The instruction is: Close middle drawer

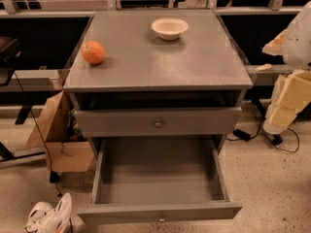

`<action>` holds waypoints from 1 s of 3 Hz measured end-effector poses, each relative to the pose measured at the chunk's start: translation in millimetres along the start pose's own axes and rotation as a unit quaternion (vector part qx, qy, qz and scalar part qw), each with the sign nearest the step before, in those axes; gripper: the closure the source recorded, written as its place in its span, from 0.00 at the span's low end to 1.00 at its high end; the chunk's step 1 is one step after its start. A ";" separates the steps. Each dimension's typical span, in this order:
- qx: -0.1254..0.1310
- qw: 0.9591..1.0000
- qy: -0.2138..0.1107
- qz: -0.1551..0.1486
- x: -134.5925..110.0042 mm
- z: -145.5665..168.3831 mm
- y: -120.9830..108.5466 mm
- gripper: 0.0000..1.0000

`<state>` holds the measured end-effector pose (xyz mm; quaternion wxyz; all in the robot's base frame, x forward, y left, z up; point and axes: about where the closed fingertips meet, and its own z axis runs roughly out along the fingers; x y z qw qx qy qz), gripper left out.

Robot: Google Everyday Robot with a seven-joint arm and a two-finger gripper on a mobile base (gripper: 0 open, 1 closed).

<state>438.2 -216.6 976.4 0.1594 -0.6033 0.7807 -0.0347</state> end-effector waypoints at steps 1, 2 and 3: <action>0.000 1.000 0.000 0.000 0.0 0.0 0.0 0.00; -0.006 0.999 -0.035 -0.021 -2.3 9.4 7.4 0.00; -0.025 0.993 -0.104 -0.040 6.2 51.4 27.9 0.00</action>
Offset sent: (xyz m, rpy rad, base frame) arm -0.0119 0.0138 -0.0328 0.1625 -0.0194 0.1711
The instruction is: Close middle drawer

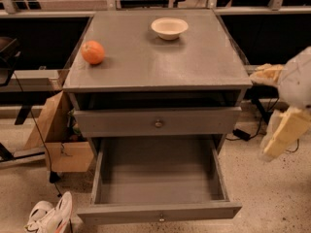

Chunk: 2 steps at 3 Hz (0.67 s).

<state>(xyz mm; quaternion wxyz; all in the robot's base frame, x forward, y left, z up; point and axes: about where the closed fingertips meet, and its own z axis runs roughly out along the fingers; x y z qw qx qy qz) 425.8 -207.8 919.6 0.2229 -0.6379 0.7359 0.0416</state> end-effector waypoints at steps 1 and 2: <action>-0.012 0.996 -0.089 0.016 27.1 63.3 27.1 0.00; -0.004 0.984 -0.176 0.039 50.0 123.9 43.3 0.00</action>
Offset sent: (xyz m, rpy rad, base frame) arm -0.0107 0.0001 -0.2202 0.5739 -0.0994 0.0346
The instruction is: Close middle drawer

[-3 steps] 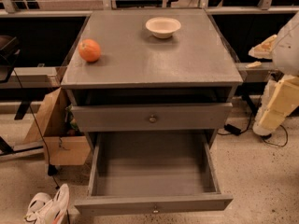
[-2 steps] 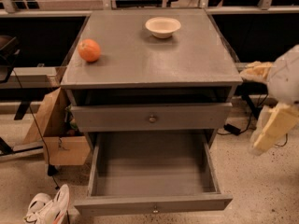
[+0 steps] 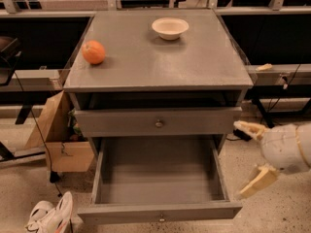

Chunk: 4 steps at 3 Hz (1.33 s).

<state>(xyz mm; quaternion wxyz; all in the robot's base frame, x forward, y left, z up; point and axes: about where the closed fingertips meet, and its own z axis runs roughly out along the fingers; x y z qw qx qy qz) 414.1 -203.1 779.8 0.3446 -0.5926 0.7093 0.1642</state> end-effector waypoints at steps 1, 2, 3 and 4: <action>-0.011 0.998 -0.066 0.008 39.1 45.5 11.5 0.00; -0.011 0.998 -0.066 0.008 39.0 45.5 11.5 0.00; -0.015 0.998 -0.055 0.019 63.1 64.9 10.0 0.00; -0.023 0.997 -0.054 0.040 109.9 95.9 15.1 0.00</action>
Offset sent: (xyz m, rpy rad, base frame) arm -0.0002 0.0031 -0.0462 0.1064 -0.0082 0.0134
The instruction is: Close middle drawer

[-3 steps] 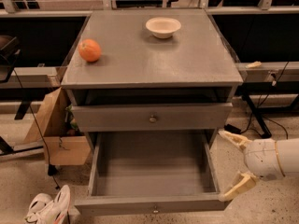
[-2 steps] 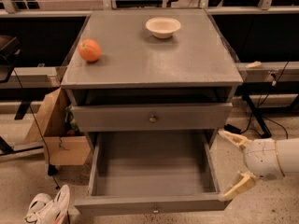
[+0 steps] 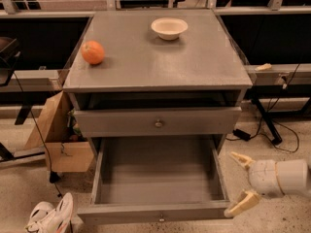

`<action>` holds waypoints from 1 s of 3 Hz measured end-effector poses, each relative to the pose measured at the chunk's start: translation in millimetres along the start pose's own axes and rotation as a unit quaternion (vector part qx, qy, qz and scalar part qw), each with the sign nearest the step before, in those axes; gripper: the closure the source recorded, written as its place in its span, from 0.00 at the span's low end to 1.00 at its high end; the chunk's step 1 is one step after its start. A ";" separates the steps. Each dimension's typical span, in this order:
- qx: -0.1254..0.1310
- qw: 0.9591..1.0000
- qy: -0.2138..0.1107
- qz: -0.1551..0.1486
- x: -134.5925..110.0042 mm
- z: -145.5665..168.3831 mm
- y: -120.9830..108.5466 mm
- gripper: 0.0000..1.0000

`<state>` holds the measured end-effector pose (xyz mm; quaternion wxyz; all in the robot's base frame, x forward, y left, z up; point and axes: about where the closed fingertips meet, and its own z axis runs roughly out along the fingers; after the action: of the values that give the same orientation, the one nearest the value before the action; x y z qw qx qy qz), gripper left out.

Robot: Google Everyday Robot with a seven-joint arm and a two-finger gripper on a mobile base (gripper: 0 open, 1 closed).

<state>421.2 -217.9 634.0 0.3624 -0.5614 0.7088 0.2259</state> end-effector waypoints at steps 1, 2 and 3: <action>-0.006 1.000 -0.004 0.024 52.2 30.1 0.6 0.00; -0.002 0.999 -0.017 0.042 92.9 55.6 3.4 0.00; 0.012 0.999 -0.008 0.040 110.6 74.8 4.5 0.00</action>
Offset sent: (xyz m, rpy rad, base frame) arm 0.0010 -0.0301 -0.1648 0.0921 0.0702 -0.0872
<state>424.6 -232.3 501.2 0.3652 -0.5261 0.7308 0.2363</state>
